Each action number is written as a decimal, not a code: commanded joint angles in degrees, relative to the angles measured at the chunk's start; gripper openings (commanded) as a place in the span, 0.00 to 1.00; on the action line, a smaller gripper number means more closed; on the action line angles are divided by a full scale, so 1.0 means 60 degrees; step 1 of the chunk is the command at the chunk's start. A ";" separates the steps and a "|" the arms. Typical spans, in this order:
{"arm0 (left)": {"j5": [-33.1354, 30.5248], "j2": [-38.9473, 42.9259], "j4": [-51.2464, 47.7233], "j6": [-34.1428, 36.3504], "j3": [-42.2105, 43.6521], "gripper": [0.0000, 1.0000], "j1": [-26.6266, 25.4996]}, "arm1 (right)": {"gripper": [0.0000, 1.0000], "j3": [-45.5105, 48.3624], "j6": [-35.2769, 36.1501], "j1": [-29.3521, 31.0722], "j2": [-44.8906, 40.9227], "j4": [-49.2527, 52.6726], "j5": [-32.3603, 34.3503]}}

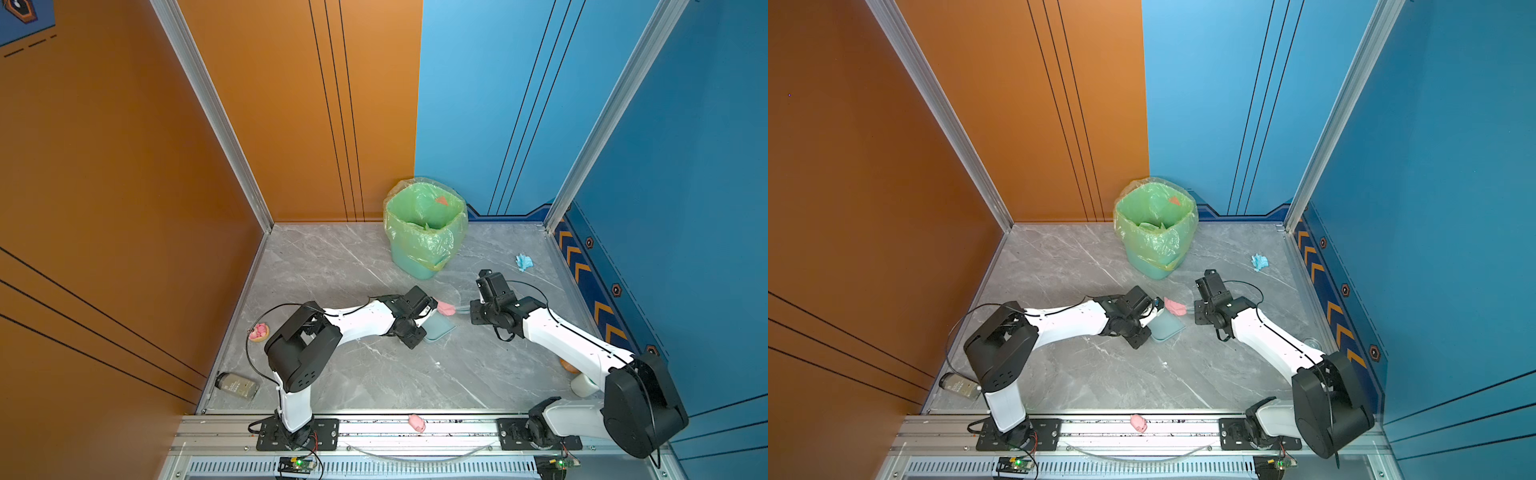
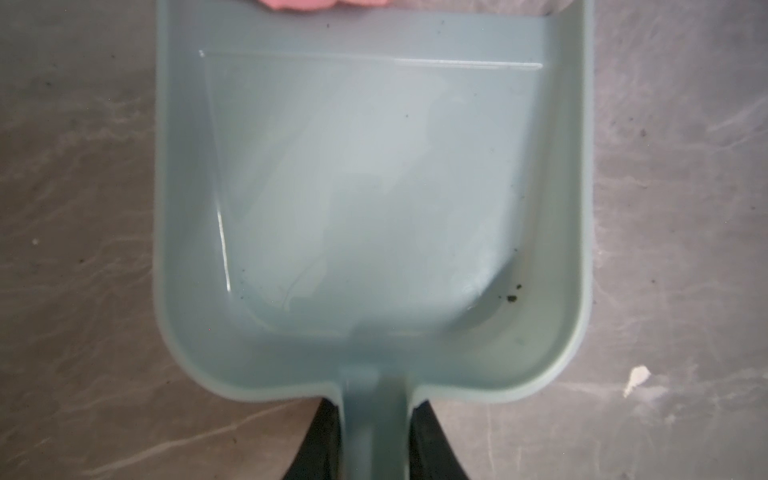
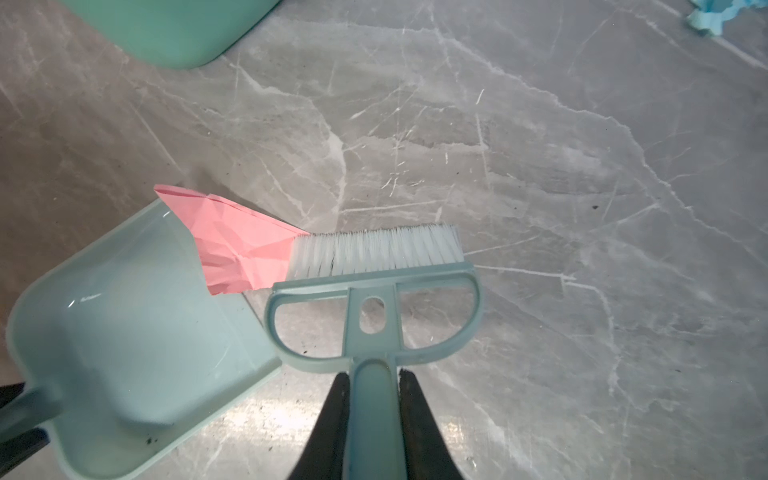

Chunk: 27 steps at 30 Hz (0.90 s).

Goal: Sweep away the paper scraps from the table
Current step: 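Sweep the pink scrap with the right gripper's brush into the dustpan, then lift the dustpan with the left gripper toward the bin while the brush draws back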

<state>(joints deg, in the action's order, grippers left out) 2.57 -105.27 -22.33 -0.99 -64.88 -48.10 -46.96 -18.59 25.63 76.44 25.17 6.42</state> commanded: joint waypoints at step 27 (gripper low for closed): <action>-0.0428 -0.0168 -0.0224 0.0008 -0.0336 0.00 -0.0101 | 0.00 0.0248 -0.0063 -0.1341 -0.1698 0.0646 -0.1598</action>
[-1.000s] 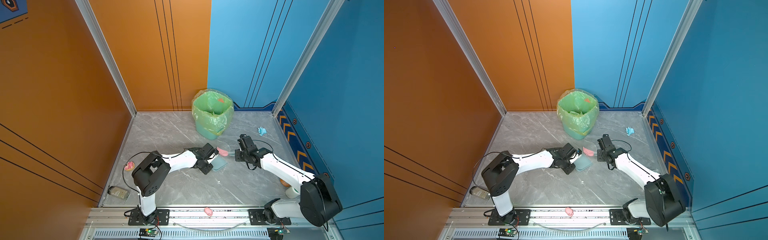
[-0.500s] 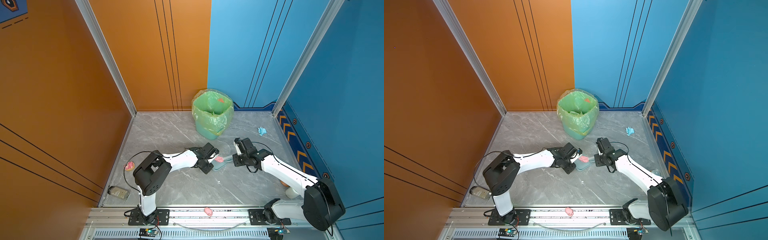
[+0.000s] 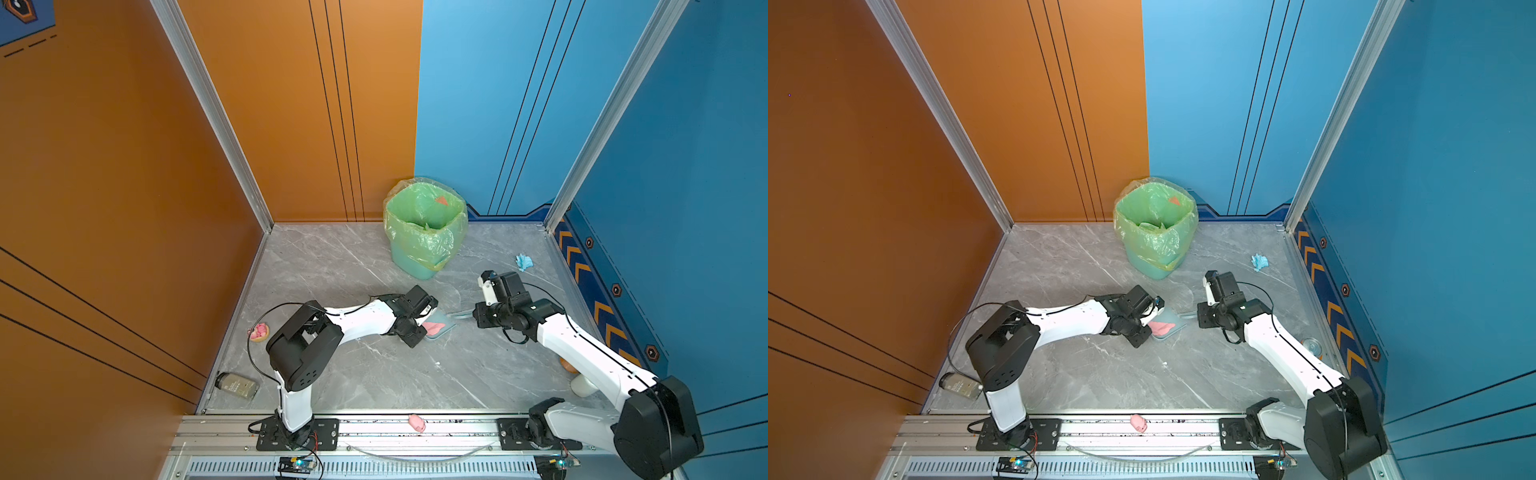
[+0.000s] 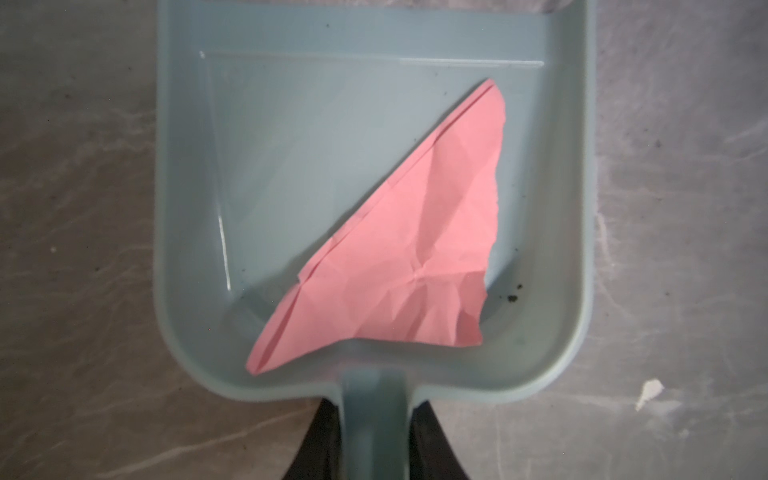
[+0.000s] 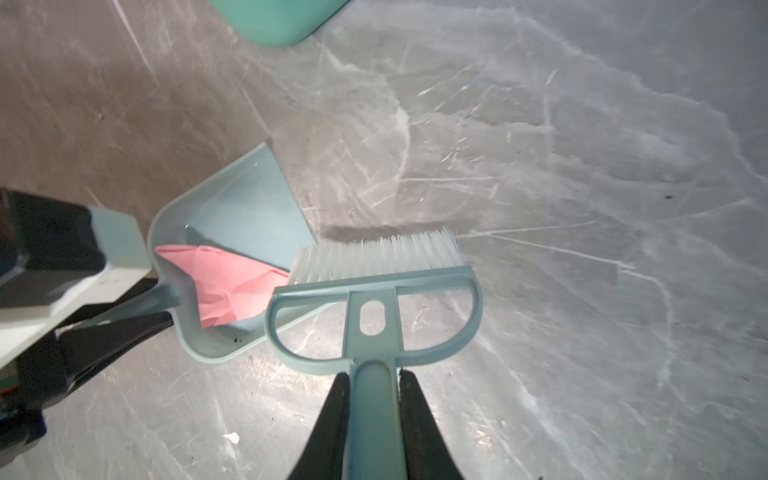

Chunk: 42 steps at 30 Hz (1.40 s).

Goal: Sweep away the paper scraps from the table
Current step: 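Lift the dustpan with the left gripper toward the bin while the brush draws back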

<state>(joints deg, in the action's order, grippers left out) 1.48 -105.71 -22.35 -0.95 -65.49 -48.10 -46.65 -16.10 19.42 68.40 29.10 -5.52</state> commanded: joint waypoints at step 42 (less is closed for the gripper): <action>-0.1206 0.2904 -0.1282 0.0385 -0.0406 0.00 -0.0216 | 0.00 -0.0399 -0.2135 -0.3109 0.0708 -0.1729 0.1294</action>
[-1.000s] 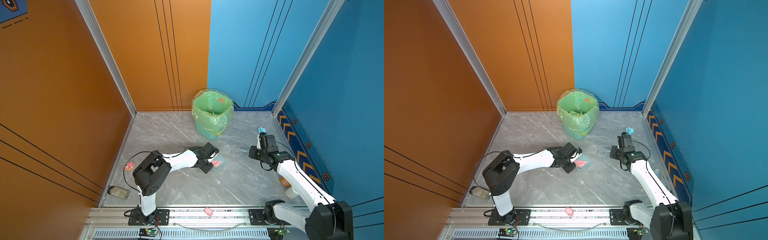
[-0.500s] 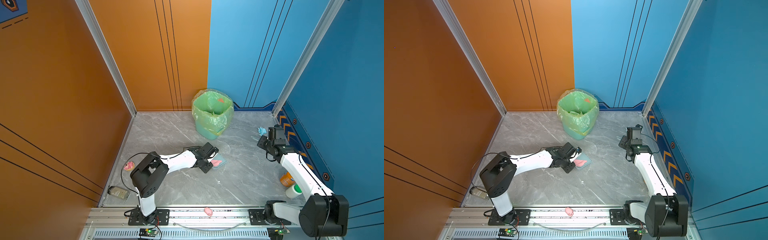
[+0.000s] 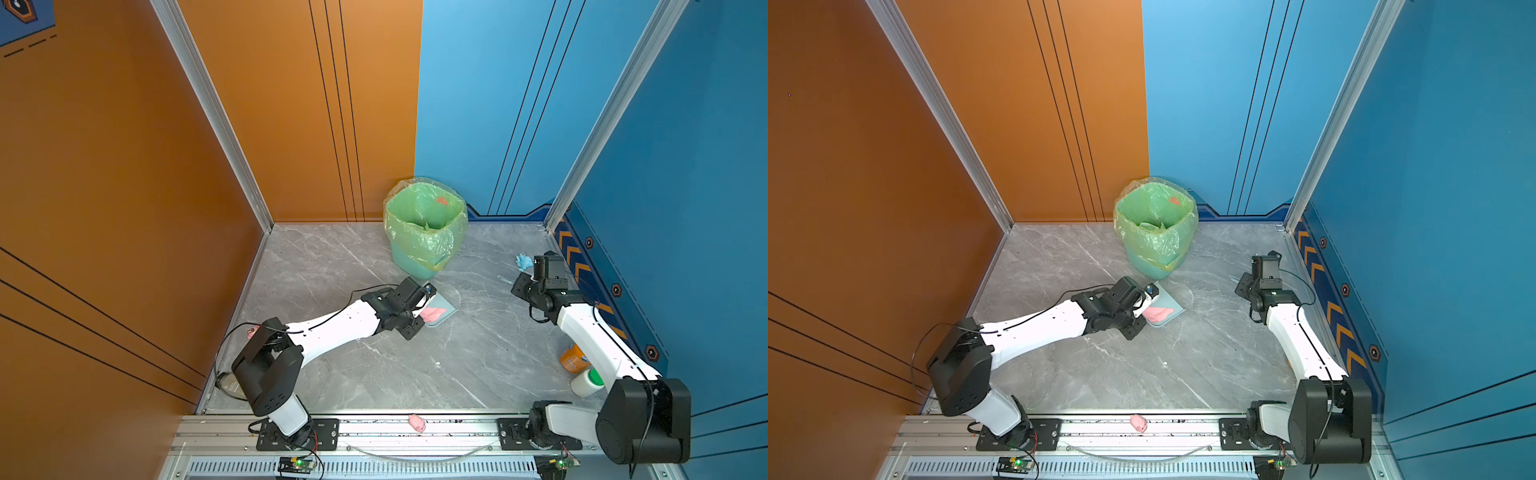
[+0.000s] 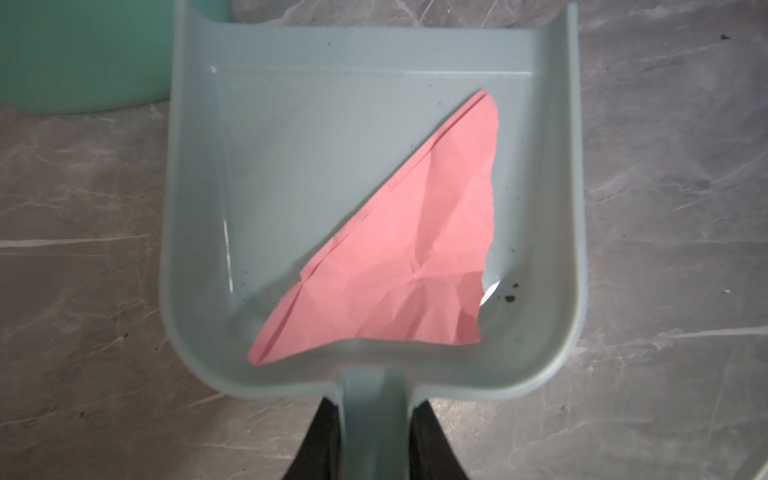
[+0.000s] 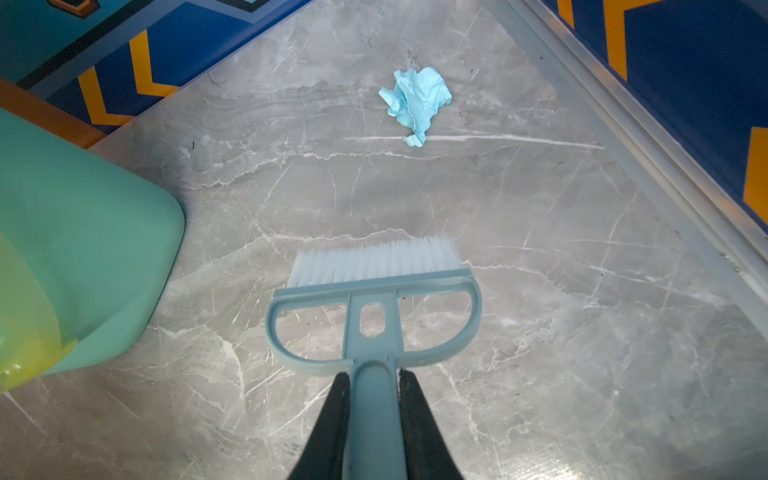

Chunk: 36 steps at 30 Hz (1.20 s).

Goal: Sweep away the paper scraps from the table
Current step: 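Lift the dustpan with the left gripper toward the bin while the brush draws back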

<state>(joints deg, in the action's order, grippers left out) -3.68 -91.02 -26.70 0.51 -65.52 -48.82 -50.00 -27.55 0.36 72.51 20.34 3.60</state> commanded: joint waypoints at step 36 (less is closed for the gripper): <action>-0.1633 0.1297 -0.1527 0.2103 -0.4776 0.00 0.1916 | 0.00 0.0299 -0.0224 0.0665 0.0995 -0.0642 -0.0732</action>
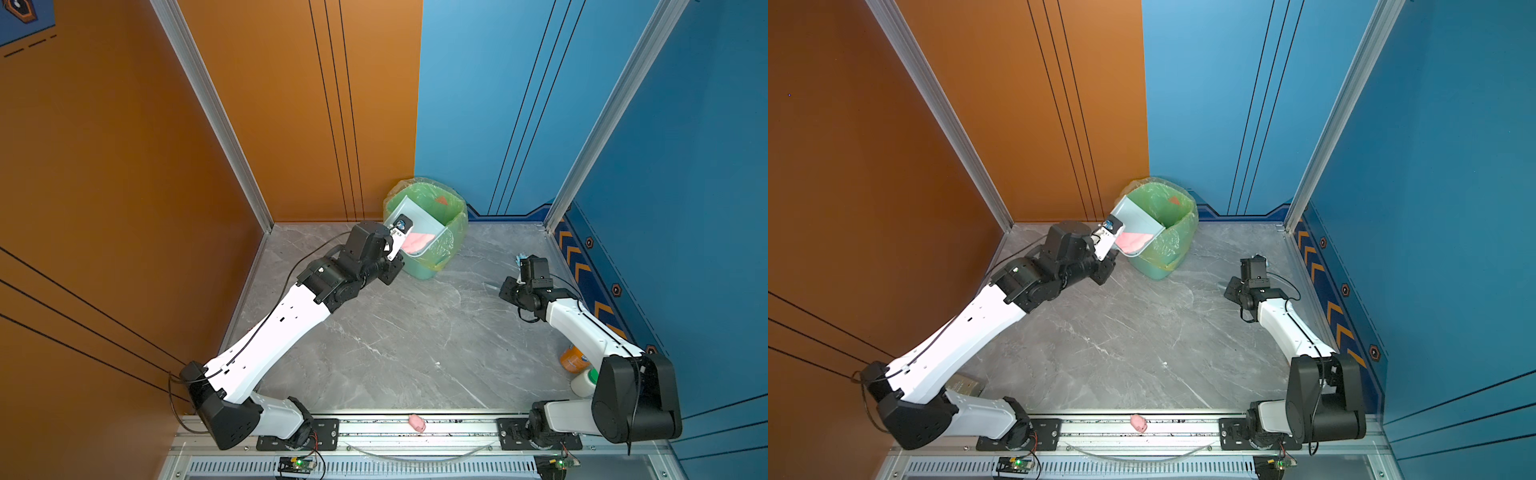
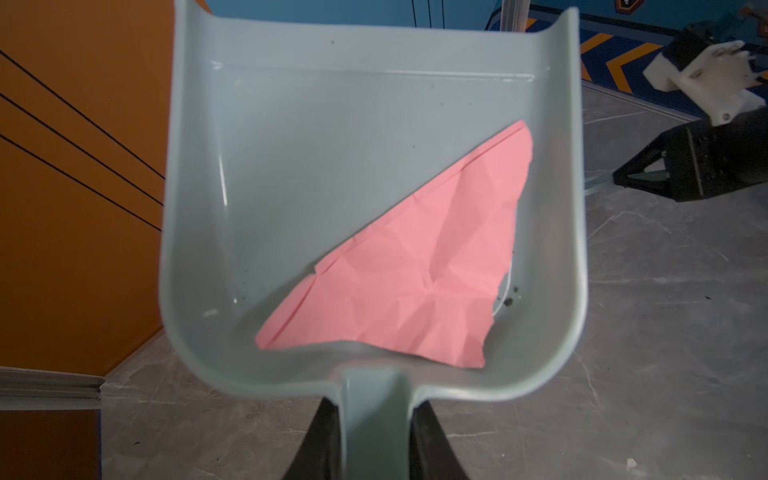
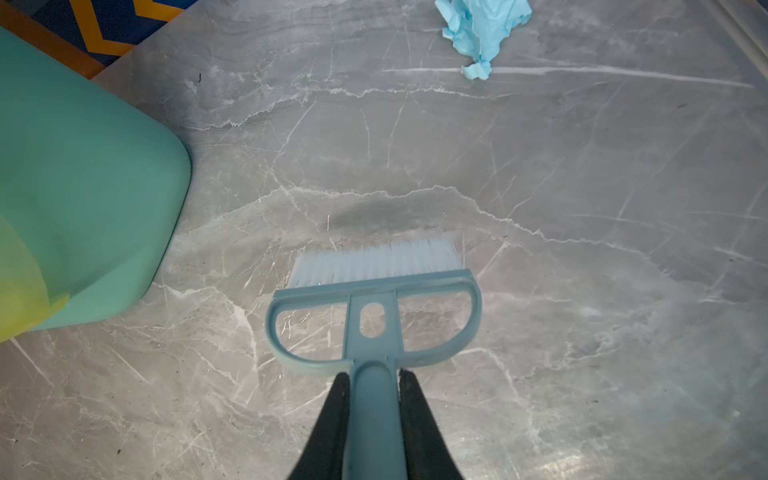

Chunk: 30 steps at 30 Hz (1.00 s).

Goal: Sweep away the paper scraps from the table
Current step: 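Lift the dustpan with the left gripper toward the bin while the brush draws back, then tip the dustpan with the left gripper over the bin to drop the pink scrap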

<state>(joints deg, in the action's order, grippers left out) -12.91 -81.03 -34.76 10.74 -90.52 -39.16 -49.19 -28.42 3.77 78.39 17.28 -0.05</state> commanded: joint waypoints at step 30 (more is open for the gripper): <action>-0.3539 -0.7009 0.0604 0.8978 -0.7454 0.00 0.1202 | 0.00 0.0187 0.0042 0.0089 -0.1065 0.0682 0.0251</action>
<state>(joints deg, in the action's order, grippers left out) -31.20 -122.28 -33.61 57.93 -133.12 -32.51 -48.03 -28.38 4.19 73.30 19.14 0.21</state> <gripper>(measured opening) 0.224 0.202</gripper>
